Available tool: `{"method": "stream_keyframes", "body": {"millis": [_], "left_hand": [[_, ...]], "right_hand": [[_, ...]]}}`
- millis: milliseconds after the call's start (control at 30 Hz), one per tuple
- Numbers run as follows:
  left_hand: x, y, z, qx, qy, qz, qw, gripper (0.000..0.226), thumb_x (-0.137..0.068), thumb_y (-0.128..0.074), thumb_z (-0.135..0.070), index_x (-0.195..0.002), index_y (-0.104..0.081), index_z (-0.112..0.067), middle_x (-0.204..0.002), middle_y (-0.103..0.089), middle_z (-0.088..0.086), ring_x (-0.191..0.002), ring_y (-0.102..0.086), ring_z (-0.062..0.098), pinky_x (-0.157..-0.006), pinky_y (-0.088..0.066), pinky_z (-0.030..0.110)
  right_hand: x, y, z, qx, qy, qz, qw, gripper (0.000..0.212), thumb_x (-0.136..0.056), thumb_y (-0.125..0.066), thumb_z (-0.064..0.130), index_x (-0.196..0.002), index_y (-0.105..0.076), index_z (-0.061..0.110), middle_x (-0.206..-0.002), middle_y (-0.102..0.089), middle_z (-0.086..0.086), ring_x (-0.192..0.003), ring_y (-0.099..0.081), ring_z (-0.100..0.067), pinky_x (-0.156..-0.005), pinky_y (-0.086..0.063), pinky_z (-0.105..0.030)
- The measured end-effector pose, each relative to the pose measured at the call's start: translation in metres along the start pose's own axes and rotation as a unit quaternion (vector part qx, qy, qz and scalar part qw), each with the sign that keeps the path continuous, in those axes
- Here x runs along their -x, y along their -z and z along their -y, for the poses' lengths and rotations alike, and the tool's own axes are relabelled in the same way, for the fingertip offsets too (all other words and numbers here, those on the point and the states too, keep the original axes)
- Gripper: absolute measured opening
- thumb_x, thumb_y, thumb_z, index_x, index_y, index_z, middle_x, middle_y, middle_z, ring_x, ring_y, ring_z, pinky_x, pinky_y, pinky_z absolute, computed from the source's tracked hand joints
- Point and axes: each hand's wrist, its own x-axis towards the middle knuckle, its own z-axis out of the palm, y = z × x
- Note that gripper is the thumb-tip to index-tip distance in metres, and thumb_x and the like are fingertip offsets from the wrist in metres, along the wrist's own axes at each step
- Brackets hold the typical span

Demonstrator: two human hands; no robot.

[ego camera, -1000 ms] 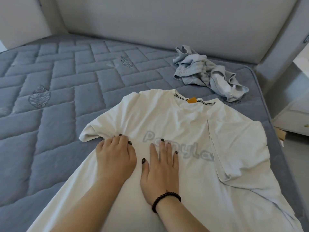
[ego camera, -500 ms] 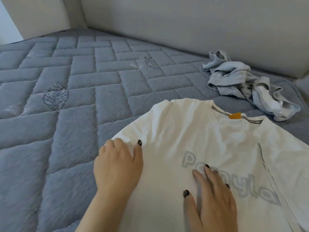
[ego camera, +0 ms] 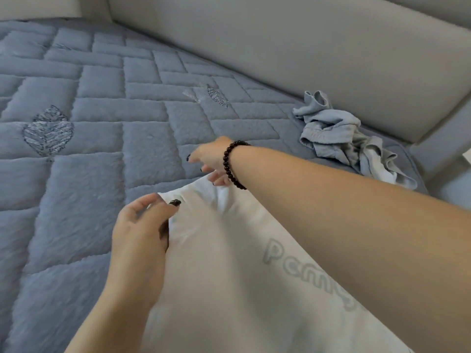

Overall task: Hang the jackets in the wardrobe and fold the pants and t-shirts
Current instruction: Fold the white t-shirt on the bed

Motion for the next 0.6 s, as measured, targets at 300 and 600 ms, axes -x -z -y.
{"method": "stream_keyframes", "body": {"millis": [300, 600], "left_hand": [[0.024, -0.014, 0.025, -0.363, -0.397, 0.161, 0.827, 0.023, -0.073, -0.055, -0.018, -0.092, -0.067, -0.022, -0.103, -0.063, -0.020, -0.105, -0.058, 0.003, -0.093, -0.042, 0.021], [0.023, -0.010, 0.051, -0.559, -0.336, 0.359, 0.667, 0.024, -0.074, -0.055, -0.042, -0.094, -0.068, -0.039, -0.096, -0.063, -0.024, -0.094, -0.054, -0.002, -0.095, -0.031, 0.017]], "right_hand": [[0.005, 0.015, -0.012, 0.087, 0.070, -0.112, 0.987, 0.020, -0.082, -0.070, 0.013, -0.084, -0.051, 0.011, -0.091, -0.059, -0.010, -0.097, -0.062, -0.029, -0.089, -0.053, -0.033], [0.035, 0.048, -0.101, -0.254, 0.011, -0.156, 0.955, 0.022, -0.079, -0.072, 0.008, -0.098, -0.061, 0.012, -0.085, -0.065, -0.006, -0.070, -0.062, -0.019, -0.060, -0.055, -0.027]]}}
